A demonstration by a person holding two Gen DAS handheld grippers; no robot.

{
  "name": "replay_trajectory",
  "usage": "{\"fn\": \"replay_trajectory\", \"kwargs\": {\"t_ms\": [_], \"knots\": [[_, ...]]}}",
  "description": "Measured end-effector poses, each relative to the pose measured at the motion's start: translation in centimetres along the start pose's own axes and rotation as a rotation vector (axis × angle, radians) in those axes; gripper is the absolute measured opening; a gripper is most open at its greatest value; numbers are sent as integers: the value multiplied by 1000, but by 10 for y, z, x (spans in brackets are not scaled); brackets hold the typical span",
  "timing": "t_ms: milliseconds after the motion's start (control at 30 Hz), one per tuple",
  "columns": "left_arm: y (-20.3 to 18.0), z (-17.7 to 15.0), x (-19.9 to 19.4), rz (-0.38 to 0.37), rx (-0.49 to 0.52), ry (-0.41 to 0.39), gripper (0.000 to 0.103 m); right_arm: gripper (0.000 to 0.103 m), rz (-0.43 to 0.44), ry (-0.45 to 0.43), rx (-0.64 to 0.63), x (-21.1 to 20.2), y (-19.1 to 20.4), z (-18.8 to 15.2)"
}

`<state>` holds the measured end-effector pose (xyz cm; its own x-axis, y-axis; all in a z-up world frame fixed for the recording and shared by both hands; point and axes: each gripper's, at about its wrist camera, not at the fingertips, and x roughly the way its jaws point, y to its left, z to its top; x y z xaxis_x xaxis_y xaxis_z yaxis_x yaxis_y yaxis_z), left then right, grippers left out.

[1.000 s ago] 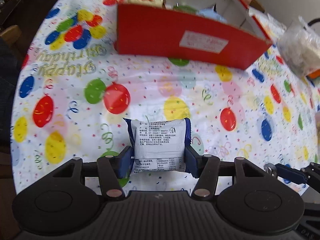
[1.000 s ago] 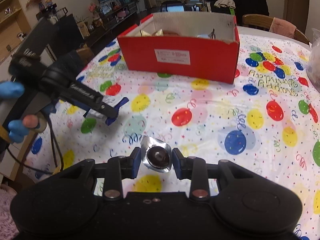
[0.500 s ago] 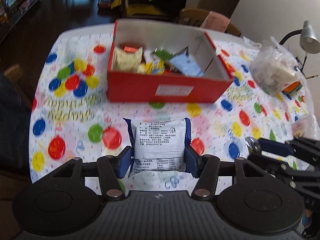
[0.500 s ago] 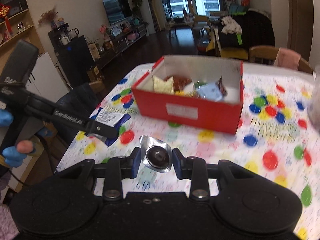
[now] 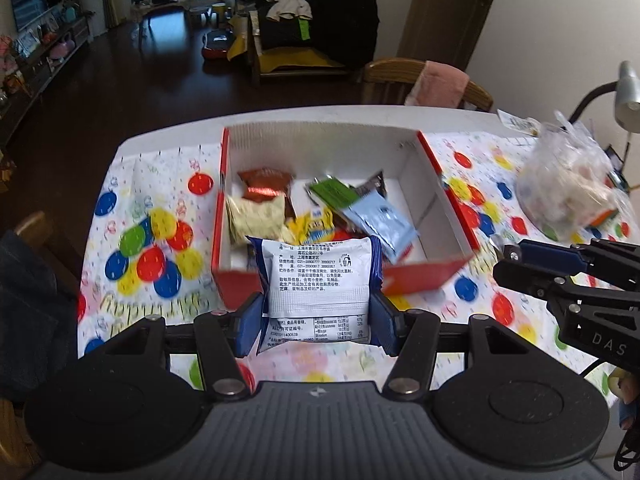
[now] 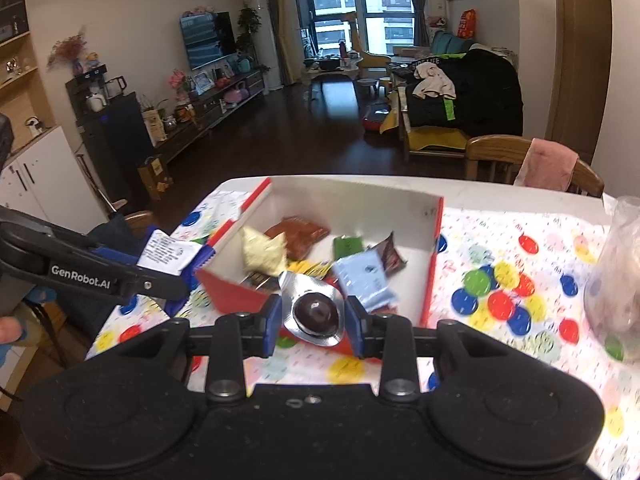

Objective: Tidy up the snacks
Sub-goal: 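Carry the cake and silver candy over the red box and lower them, then open both tools to release the cake and candy into the box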

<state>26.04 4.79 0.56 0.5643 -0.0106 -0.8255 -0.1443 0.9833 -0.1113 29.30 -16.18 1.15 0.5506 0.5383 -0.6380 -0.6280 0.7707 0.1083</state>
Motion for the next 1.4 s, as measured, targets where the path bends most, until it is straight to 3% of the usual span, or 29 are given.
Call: {"fn": "replay_trajectory", "kwargs": {"t_ms": [633,900,1400], "knots": [[7,66,110,119,-23,139,56,33,-65,132,-37,123,-29,42],[7,65,155,159,-9,221,56,33,-85,231,-64,168,-36,31],[2,53,177,203,56,247,57,36,-83,265,-83,184,-32,20]]}}
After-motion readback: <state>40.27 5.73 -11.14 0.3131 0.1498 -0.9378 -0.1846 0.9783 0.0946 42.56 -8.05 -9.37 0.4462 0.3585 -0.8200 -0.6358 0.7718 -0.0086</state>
